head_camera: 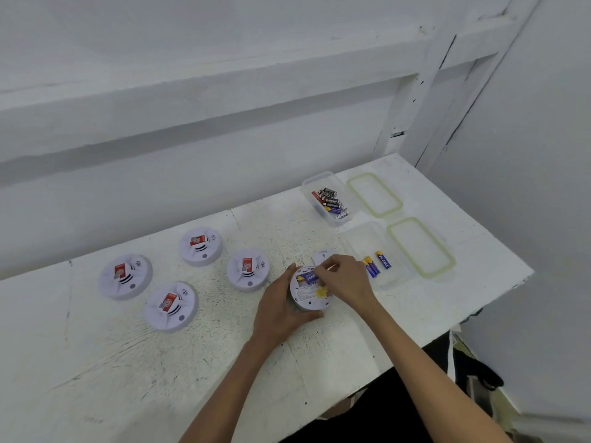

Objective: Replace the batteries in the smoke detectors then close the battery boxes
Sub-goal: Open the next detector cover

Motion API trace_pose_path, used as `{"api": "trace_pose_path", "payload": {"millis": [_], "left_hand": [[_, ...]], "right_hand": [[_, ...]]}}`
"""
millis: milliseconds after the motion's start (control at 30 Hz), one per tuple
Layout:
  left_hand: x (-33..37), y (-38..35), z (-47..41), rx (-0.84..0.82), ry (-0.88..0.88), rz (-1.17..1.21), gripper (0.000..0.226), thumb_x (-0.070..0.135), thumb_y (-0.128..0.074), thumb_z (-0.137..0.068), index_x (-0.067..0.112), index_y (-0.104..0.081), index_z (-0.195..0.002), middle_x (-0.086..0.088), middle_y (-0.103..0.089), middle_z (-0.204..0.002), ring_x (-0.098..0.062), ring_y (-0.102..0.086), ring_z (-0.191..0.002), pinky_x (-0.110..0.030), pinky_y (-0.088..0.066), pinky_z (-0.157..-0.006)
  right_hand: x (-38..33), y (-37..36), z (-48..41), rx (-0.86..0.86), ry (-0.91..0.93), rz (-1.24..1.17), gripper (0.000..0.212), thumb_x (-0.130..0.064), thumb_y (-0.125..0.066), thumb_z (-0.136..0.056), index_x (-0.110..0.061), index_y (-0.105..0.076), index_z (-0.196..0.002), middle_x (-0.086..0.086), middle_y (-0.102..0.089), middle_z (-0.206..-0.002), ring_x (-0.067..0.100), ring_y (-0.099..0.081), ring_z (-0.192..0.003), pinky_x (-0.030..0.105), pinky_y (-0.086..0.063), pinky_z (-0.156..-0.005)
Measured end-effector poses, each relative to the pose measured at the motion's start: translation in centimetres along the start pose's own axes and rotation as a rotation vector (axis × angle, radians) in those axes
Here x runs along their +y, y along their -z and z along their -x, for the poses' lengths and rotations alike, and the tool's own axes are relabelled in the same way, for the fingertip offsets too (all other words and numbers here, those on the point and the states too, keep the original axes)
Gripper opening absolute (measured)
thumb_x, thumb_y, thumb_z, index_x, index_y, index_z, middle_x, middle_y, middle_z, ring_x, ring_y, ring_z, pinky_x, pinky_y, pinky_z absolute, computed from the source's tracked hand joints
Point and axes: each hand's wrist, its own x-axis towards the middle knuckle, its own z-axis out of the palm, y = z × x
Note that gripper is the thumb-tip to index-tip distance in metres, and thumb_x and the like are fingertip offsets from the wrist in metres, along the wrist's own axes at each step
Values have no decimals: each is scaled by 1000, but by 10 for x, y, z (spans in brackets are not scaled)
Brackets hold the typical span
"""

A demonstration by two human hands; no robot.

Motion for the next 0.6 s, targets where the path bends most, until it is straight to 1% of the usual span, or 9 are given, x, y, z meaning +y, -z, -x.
{"api": "trace_pose_path", "payload": {"millis": [33,100,167,233,300,367,467,533,600], "left_hand": [[2,1,1,3,-2,-9,106,60,-93,-58,47,-36,-146,41,-49,-130,23,-46,-122,-5,-35,-104],[6,3,2,12,-4,-23,101,54,-95,-59,52,-35,-140,43,-48,-128,27,-43,-119,2,-30,-100],[8,5,3,11,-11,-13,98,50,-96,-60,55,-34,-136,44,-46,-127,29,-42,-117,5,-27,-98],[8,5,3,10,-9,-13,103,54,-95,-59,49,-34,-142,44,-44,-130,30,-39,-120,5,-25,-99],[6,4,4,6,6,-11,110,61,-92,-59,38,-36,-151,44,-41,-134,30,-36,-122,6,-23,-99],[4,4,4,4,14,-8,116,65,-90,-58,31,-35,-155,44,-40,-135,29,-35,-124,6,-22,-99],[5,4,5,0,23,3,115,62,-91,-58,32,-36,-154,44,-39,-134,31,-34,-122,7,-21,-98],[6,5,5,-1,26,3,114,61,-92,-59,34,-35,-153,43,-40,-134,31,-35,-122,7,-21,-99],[6,4,5,-3,27,-2,113,62,-92,-59,36,-34,-153,42,-42,-135,29,-36,-124,5,-21,-100]], "right_hand": [[1,6,2,20,7,-30,12,-32,-68,-82,-20,-70,-80,-6,-73,-72,8,-69,-67,32,-60,-73],[3,21,3,73,15,-77,10,-29,-70,-81,-19,-68,-82,-6,-73,-73,9,-69,-69,29,-58,-70],[9,37,2,150,26,-81,8,-25,-73,-79,-20,-68,-82,-6,-72,-72,8,-69,-70,26,-56,-67],[19,54,-2,233,38,-54,7,-20,-73,-76,-21,-67,-79,-8,-72,-73,6,-67,-72,22,-53,-66],[31,68,-7,280,35,-14,9,-15,-70,-76,-22,-64,-76,-7,-71,-75,7,-67,-74,19,-49,-64],[44,76,-13,301,6,64,12,-12,-68,-78,-23,-63,-76,-4,-70,-75,13,-67,-75,24,-51,-63],[59,80,-21,279,-64,227,12,-9,-67,-79,-21,-65,-77,5,-68,-78,24,-64,-74,37,-56,-62],[65,77,-23,249,-91,302,15,-8,-66,-80,-22,-67,-77,9,-66,-80,28,-63,-73,38,-57,-61],[69,73,-25,237,-106,375,17,-5,-63,-82,-21,-69,-82,10,-60,-84,29,-58,-73,34,-52,-60]]}}
